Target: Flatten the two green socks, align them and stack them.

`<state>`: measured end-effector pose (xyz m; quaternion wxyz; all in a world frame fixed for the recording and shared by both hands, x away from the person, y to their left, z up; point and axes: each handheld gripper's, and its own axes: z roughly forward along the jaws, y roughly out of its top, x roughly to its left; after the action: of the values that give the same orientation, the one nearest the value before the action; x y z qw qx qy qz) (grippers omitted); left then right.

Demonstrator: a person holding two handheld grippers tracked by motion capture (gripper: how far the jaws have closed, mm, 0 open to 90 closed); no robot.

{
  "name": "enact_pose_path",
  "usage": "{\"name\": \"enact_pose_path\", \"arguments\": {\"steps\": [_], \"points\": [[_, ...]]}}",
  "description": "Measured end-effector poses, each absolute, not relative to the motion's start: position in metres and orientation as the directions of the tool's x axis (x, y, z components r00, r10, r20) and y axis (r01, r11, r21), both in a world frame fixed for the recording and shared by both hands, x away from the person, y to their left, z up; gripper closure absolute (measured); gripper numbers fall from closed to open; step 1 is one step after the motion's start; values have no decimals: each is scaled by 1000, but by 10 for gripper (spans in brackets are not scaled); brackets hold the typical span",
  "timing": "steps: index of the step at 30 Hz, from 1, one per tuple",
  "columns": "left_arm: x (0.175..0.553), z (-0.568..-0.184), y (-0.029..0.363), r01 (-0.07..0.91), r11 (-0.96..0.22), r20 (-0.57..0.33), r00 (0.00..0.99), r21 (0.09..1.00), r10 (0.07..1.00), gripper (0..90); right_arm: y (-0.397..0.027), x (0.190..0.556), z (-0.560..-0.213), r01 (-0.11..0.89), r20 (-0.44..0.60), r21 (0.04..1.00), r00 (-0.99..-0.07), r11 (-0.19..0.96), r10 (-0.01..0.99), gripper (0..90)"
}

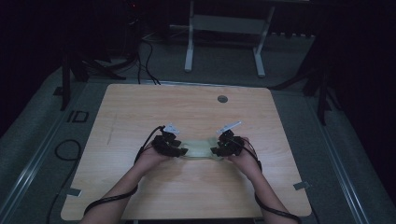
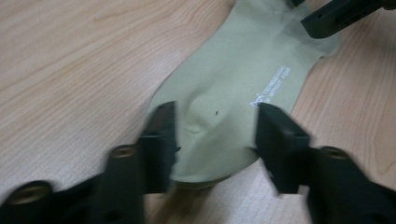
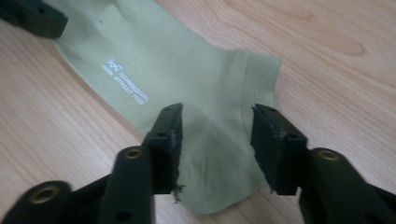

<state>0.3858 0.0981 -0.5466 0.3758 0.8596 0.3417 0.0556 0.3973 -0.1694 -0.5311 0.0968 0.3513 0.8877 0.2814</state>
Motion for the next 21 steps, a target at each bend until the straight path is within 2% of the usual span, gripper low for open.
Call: {"name": "enact_pose_path", "arguments": {"steps": [6, 7, 8, 13, 15, 21], "points": [[383, -536, 102, 538, -465, -175, 765, 703, 619, 124, -170, 395, -518, 560, 56, 617, -732, 553, 679, 326], [381, -534, 103, 530, -466, -177, 772, 708, 610, 117, -171, 394, -516, 558, 63, 624, -734, 547, 676, 258], [380, -533, 104, 522, -459, -172, 774, 719, 610, 113, -171, 394, -514, 554, 67, 626, -739, 549, 670, 228], [373, -529, 107, 500, -447, -145, 770, 742, 621, 31, -173, 391, -510, 537, 70, 648, -748, 540, 660, 188], [370, -528, 109, 485, -437, -123, 763, 758, 634, 24, -173, 389, -510, 521, 34, 649, -748, 554, 663, 163], [361, -526, 117, 448, -433, -61, 747, 783, 662, 21, -182, 386, -510, 527, 43, 671, -730, 521, 683, 148]]}}
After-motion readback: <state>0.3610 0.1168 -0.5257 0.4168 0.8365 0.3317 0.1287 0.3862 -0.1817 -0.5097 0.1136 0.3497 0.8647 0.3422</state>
